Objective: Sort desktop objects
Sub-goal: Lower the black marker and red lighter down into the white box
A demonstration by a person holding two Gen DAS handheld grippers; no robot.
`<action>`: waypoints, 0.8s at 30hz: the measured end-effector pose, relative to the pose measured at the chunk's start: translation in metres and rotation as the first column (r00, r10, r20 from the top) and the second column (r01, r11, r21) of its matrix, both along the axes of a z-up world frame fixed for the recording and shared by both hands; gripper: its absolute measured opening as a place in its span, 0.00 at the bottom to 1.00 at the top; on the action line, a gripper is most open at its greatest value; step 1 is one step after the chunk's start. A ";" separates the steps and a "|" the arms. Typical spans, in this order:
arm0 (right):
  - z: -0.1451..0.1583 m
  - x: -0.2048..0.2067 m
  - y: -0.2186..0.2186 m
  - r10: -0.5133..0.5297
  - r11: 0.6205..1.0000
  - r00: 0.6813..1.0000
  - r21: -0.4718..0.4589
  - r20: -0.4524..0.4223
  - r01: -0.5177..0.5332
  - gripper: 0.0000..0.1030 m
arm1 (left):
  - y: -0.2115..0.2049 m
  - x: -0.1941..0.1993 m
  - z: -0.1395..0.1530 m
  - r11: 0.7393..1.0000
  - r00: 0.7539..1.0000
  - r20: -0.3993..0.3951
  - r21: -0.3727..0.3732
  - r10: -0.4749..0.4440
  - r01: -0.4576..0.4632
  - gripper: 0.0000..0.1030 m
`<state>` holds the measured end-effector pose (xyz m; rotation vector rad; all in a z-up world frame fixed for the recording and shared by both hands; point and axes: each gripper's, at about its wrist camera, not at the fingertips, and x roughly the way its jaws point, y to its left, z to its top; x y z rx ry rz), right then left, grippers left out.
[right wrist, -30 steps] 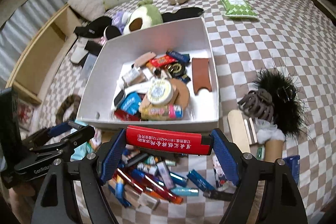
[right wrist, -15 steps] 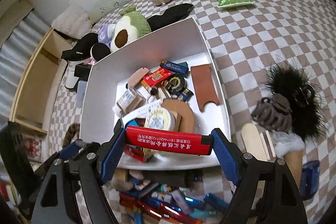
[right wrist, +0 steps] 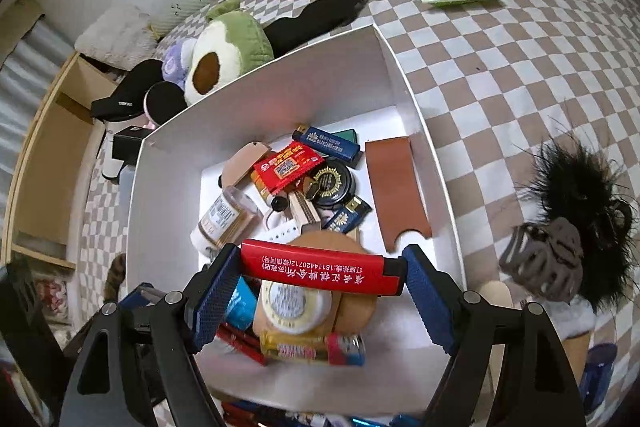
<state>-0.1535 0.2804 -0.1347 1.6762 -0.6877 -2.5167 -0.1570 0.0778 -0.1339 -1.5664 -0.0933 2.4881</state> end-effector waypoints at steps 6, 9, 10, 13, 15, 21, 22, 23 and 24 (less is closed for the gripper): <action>-0.010 -0.026 0.002 -0.016 1.000 0.999 -0.016 0.029 0.016 0.80 | 0.000 -0.007 -0.009 1.000 1.000 0.025 0.006 0.004 -0.004 0.78; -0.013 -0.036 -0.003 -0.005 1.000 0.999 0.006 0.034 0.005 0.80 | 0.000 -0.010 -0.013 1.000 0.999 0.033 0.004 0.006 -0.006 0.78; -0.013 -0.039 -0.006 0.004 1.000 0.999 0.018 0.033 -0.004 0.80 | 0.000 -0.011 -0.015 1.000 0.999 0.036 0.004 0.008 -0.008 0.78; -0.014 -0.047 -0.015 0.029 0.998 0.999 0.056 0.031 -0.030 0.80 | 0.000 -0.015 -0.018 1.000 0.999 0.042 0.004 0.016 -0.016 0.78; -0.015 -0.052 -0.022 0.051 0.994 0.998 0.093 0.028 -0.053 0.80 | 0.000 -0.016 -0.019 1.000 0.999 0.044 0.005 0.019 -0.019 0.78; -0.019 -0.066 -0.038 0.112 0.983 0.993 0.145 0.031 -0.116 0.80 | 0.002 -0.016 -0.020 1.000 0.999 0.041 -0.001 0.010 -0.010 0.78; -0.020 -0.068 -0.041 0.122 0.980 0.992 0.155 0.031 -0.125 0.80 | 0.002 -0.016 -0.020 1.000 0.999 0.039 -0.004 0.008 -0.008 0.78; -0.020 -0.070 -0.044 0.134 0.976 0.990 0.169 0.032 -0.137 0.80 | 0.002 -0.016 -0.020 1.000 0.999 0.036 -0.007 0.006 -0.005 0.78; -0.021 -0.072 -0.047 0.146 0.971 0.989 0.183 0.036 -0.150 0.80 | 0.003 -0.016 -0.020 1.000 0.999 0.033 -0.011 0.002 -0.001 0.78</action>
